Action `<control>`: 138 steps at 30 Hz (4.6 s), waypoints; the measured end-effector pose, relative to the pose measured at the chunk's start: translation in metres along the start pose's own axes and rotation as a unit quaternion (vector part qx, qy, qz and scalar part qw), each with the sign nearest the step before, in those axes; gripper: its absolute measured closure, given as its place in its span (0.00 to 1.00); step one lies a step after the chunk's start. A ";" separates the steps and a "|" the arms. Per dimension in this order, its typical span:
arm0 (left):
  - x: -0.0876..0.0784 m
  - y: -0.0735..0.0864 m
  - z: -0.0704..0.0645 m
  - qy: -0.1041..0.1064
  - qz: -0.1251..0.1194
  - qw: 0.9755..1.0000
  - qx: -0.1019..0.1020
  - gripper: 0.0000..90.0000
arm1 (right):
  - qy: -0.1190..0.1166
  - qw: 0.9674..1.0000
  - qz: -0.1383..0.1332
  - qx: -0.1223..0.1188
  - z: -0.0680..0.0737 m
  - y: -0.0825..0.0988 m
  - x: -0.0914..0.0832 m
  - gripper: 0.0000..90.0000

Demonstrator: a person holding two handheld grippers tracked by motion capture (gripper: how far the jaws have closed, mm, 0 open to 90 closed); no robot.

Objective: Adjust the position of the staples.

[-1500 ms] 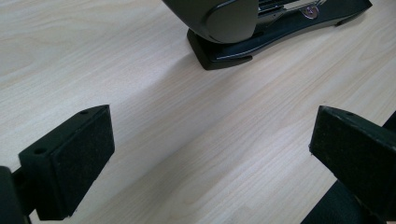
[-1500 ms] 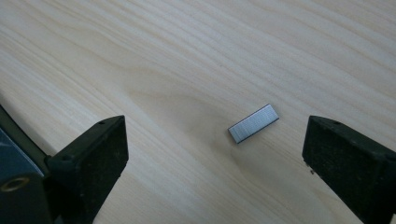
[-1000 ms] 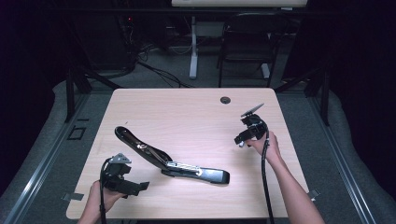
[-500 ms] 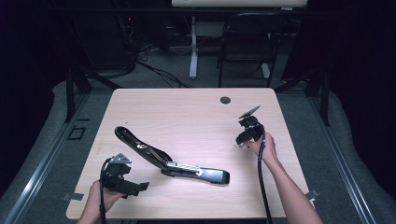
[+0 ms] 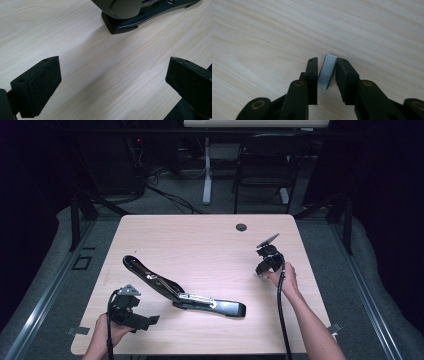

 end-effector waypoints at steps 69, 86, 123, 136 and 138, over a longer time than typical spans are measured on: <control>-0.003 0.001 0.005 -0.006 -0.010 1.000 0.000 0.00 | 0.016 0.991 0.006 -0.135 0.038 0.082 -0.042 0.87; -0.002 0.001 0.005 -0.005 -0.007 1.000 0.002 0.00 | 0.022 0.984 0.055 -0.166 0.052 0.107 -0.019 0.86; 0.002 -0.001 0.005 0.000 0.002 1.000 0.004 0.00 | 0.038 0.969 0.142 -0.201 0.065 0.093 -0.018 0.62; 0.002 -0.001 0.005 0.002 0.004 1.000 0.007 0.00 | 0.038 0.967 0.140 -0.210 0.070 0.090 -0.014 0.81; 0.002 -0.001 0.005 -0.001 0.002 1.000 0.007 0.00 | 0.043 0.965 0.143 -0.214 0.071 0.089 -0.014 0.82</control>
Point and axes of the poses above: each handheld gripper's, and its own axes: x roughly forward along the jaws, y roughly out of its underside, z roughly to its left, the point moved 2 cm from there along x, roughly forward along the jaws, and after that the axes turned 15 degrees about z, right-handed, at the moved point
